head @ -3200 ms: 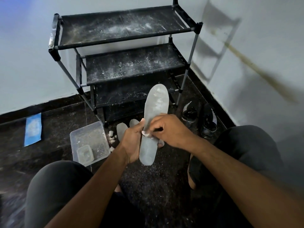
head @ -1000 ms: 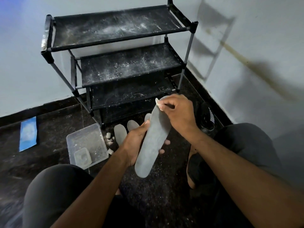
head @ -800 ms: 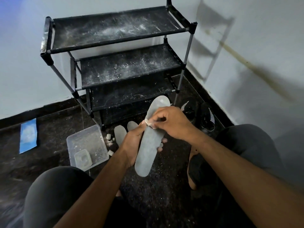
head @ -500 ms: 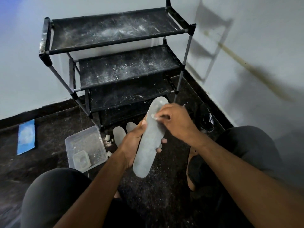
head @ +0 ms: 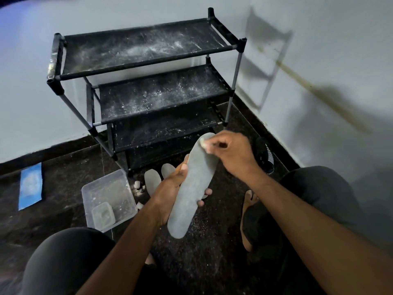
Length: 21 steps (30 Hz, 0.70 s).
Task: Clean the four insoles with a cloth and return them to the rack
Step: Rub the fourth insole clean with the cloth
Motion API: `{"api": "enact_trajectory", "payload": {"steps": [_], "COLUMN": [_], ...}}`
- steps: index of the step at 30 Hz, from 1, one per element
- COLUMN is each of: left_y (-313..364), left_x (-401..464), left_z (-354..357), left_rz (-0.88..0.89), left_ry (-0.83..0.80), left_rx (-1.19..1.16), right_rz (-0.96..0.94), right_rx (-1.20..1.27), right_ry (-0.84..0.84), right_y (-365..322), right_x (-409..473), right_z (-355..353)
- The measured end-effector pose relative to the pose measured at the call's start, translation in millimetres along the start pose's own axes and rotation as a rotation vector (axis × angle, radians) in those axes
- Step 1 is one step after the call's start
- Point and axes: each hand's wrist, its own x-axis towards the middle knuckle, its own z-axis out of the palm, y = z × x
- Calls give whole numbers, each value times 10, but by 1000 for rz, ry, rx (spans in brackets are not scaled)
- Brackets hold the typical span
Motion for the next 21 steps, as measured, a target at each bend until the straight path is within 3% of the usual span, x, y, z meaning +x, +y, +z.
{"api": "enact_trajectory", "payload": {"steps": [2, 3, 5, 8, 10, 13, 16, 18, 19, 21], "left_y": [-17, -27, -37, -30, -34, -45, -66, -68, -62, -46], "left_x": [0, -2, -1, 0, 2, -10, -8, 8, 16, 19], "left_z": [-2, 7, 29, 36, 23, 33, 43, 32, 24, 17], "left_rz": [-1, -8, -30, -50, -39, -24, -45, -58, -59, -46], "left_ry": [-52, -59, -28, 29, 26, -3, 0, 38, 50, 57], "left_rx": [13, 27, 44, 31, 11, 34, 69, 66, 51, 29], "right_rz": [0, 4, -7, -22, -15, -2, -41, -26, -15, -16], "right_rx": [-89, -143, -188, -21, 31, -127, -209, -55, 22, 35], "right_ry": [188, 196, 41, -160, -45, 205, 10, -133, -152, -32], "right_y": [91, 105, 81, -12, -13, 95, 30, -55, -80, -49], "right_x": [55, 45, -37, -122, -61, 19, -98, -138, -123, -35], "right_z": [-54, -43, 50, 116, 68, 14, 102, 107, 80, 33]}}
